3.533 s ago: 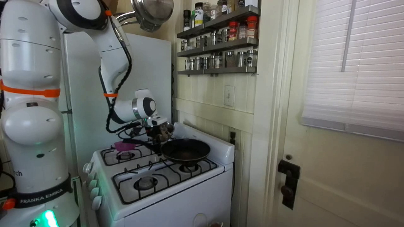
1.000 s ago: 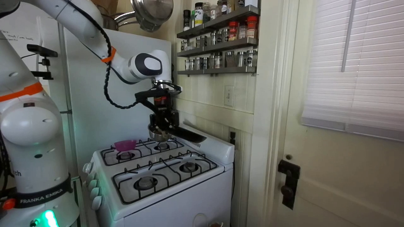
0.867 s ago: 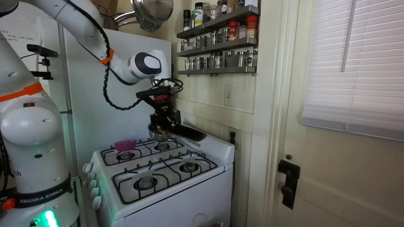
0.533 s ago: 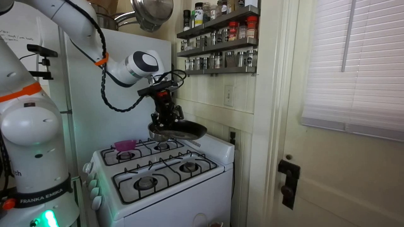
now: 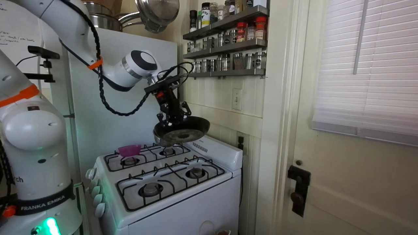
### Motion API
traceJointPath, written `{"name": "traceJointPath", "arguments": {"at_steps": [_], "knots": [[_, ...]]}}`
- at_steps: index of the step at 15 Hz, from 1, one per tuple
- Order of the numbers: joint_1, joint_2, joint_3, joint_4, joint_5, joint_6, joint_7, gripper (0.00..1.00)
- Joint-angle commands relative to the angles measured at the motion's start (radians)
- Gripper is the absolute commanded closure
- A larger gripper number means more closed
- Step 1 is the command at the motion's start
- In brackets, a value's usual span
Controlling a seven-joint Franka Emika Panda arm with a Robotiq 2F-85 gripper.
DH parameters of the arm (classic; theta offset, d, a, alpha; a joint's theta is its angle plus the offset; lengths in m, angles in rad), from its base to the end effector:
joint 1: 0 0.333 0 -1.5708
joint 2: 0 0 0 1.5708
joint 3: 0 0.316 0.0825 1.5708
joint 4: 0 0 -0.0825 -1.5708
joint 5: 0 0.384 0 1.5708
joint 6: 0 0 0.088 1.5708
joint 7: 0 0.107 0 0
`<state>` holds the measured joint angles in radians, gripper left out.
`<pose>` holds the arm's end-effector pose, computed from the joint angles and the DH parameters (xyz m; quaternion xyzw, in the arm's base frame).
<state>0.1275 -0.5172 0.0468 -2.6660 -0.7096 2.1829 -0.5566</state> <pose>0.3771 0.0414 0.4117 0.8044 0.5135 -0.0443 0.2955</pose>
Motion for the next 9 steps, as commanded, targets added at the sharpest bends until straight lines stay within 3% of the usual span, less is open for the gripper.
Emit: {"name": "traceJointPath", "arguments": {"at_steps": [1, 5, 6, 9], "knots": [[0.019, -0.006, -0.017, 0.002, 0.015, -0.004, -0.018, 0.89], [0.027, -0.011, -0.027, 0.001, 0.034, -0.002, -0.039, 0.89], [0.027, -0.011, -0.027, 0.001, 0.034, -0.002, -0.039, 0.97], [0.028, -0.065, -0.079, -0.012, -0.049, 0.096, -0.211, 0.97]]}}
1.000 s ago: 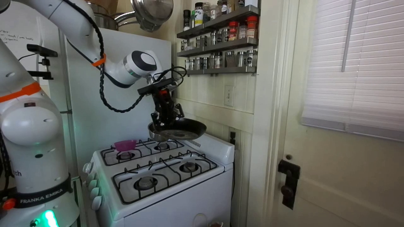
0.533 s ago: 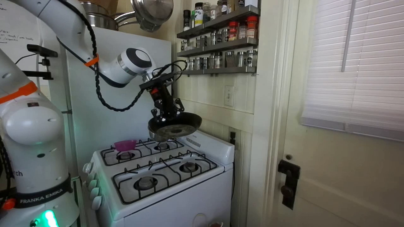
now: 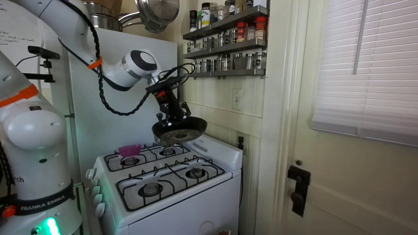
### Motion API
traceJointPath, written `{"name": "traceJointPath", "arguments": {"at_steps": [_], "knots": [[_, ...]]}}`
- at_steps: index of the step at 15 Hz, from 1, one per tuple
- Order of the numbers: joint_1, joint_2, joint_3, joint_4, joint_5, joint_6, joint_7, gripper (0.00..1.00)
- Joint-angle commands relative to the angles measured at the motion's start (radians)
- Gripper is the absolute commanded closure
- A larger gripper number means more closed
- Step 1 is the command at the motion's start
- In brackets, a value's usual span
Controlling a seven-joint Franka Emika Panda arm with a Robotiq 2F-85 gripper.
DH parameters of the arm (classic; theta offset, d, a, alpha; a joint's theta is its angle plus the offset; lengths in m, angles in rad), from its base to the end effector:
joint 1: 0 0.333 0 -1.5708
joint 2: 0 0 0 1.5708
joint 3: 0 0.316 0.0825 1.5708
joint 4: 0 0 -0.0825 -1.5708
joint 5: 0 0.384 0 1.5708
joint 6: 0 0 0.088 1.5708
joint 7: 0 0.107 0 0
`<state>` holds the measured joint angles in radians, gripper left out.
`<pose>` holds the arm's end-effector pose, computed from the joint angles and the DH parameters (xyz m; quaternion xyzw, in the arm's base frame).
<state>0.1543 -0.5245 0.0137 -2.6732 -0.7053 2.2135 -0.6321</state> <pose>0.3771 0.0422 0.4128 0.7864 0.5466 -0.0372 0.2854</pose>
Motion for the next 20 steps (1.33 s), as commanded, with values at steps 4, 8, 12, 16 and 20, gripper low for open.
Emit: {"name": "traceJointPath", "arguments": {"at_steps": [4, 8, 12, 16, 20], "knots": [[0.007, -0.100, -0.094, 0.030, -0.062, 0.072, -0.406, 0.97], [-0.004, -0.152, -0.111, 0.099, -0.073, 0.042, -0.679, 0.97], [-0.023, -0.178, -0.124, 0.201, -0.108, 0.067, -0.903, 0.97], [-0.047, -0.167, -0.148, 0.328, -0.167, 0.157, -1.033, 0.97], [-0.082, -0.141, -0.158, 0.419, -0.218, 0.331, -1.028, 0.97]]}}
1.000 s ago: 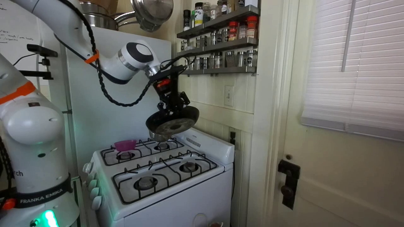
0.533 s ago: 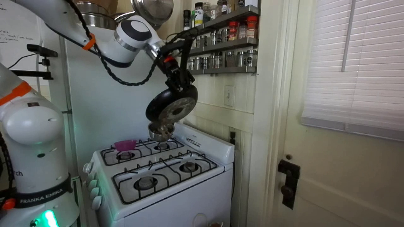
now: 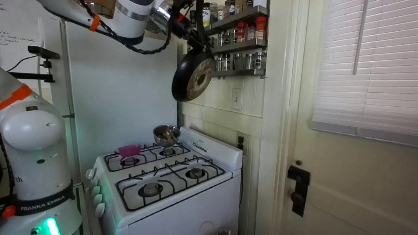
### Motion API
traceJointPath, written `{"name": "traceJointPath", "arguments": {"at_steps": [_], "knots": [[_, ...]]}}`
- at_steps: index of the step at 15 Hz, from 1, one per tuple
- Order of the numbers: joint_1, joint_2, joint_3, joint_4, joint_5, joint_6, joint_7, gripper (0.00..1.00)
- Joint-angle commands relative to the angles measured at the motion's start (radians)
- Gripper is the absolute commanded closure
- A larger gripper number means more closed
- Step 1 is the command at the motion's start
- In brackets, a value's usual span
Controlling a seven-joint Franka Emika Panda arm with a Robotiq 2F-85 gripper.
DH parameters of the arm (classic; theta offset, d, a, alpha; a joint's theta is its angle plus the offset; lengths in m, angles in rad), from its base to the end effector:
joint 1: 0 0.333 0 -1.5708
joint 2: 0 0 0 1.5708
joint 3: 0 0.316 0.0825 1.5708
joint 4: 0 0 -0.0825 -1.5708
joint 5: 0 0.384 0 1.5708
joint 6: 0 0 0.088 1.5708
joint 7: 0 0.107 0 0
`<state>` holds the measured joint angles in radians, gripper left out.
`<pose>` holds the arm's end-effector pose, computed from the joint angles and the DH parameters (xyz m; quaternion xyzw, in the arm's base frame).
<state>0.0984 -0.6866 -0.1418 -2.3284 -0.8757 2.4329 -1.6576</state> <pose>0.3917 -0.0370 0.6696 0.4509 0.7448 -0.0137 0.4917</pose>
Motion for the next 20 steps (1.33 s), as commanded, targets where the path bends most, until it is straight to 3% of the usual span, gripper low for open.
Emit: {"name": "traceJointPath", "arguments": {"at_steps": [1, 4, 5, 8, 9, 11, 14, 19, 20], "knots": [[-0.036, 0.029, 0.001, 0.090, -0.056, 0.155, 0.018, 0.97], [-0.073, 0.045, 0.026, 0.134, -0.024, 0.195, 0.115, 0.97], [-0.047, 0.022, 0.012, 0.086, -0.011, 0.160, 0.042, 0.89], [-0.060, 0.034, 0.022, 0.108, -0.013, 0.164, 0.086, 0.89], [-0.061, 0.036, 0.022, 0.108, -0.014, 0.164, 0.090, 0.97], [0.004, 0.021, -0.017, 0.079, 0.013, 0.191, -0.040, 0.97], [0.094, 0.022, -0.061, 0.092, 0.069, 0.129, -0.270, 0.97], [0.291, 0.017, -0.187, 0.193, 0.083, 0.036, -0.615, 0.97], [0.186, 0.045, -0.134, 0.228, 0.134, 0.106, -0.666, 0.97]]}}
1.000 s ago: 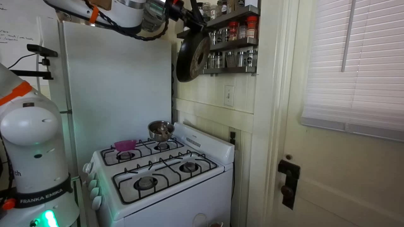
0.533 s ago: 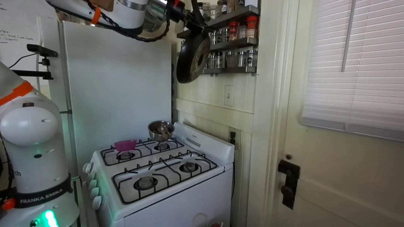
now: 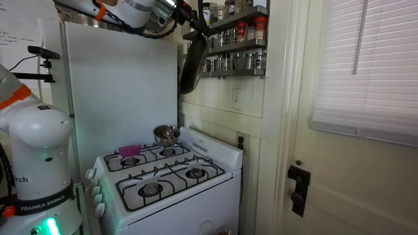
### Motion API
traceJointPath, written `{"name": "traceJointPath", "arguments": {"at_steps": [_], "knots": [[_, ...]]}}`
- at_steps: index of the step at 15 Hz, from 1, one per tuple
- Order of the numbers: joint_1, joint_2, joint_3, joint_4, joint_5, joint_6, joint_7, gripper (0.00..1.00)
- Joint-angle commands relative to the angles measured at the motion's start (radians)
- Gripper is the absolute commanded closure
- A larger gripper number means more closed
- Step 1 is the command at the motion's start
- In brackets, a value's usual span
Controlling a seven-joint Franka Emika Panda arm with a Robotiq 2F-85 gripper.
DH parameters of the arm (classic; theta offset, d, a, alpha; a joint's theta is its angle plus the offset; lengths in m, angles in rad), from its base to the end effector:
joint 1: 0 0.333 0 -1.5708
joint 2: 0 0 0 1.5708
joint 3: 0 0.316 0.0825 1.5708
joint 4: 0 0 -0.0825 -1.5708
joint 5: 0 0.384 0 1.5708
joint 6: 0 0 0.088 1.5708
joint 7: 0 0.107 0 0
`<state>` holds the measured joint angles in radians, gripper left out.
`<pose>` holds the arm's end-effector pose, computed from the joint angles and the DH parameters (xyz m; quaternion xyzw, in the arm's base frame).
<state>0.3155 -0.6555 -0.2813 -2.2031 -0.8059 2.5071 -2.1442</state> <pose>0.4045 -0.0248 0.7211 0.2450 0.8227 -0.0165 0.5127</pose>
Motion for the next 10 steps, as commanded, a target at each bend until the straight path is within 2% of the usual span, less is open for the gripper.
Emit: {"name": "traceJointPath", "arguments": {"at_steps": [1, 2, 5, 6, 10], "knots": [[-0.051, 0.020, 0.008, 0.132, 0.082, 0.045, -0.154, 0.97], [-0.074, 0.016, 0.033, 0.051, 0.102, 0.039, -0.135, 0.89], [-0.102, 0.016, 0.037, 0.106, 0.119, 0.042, -0.163, 0.89], [-0.103, 0.017, 0.038, 0.107, 0.119, 0.042, -0.163, 0.97], [-0.098, 0.092, 0.049, 0.173, 0.171, 0.040, -0.299, 0.97]]}}
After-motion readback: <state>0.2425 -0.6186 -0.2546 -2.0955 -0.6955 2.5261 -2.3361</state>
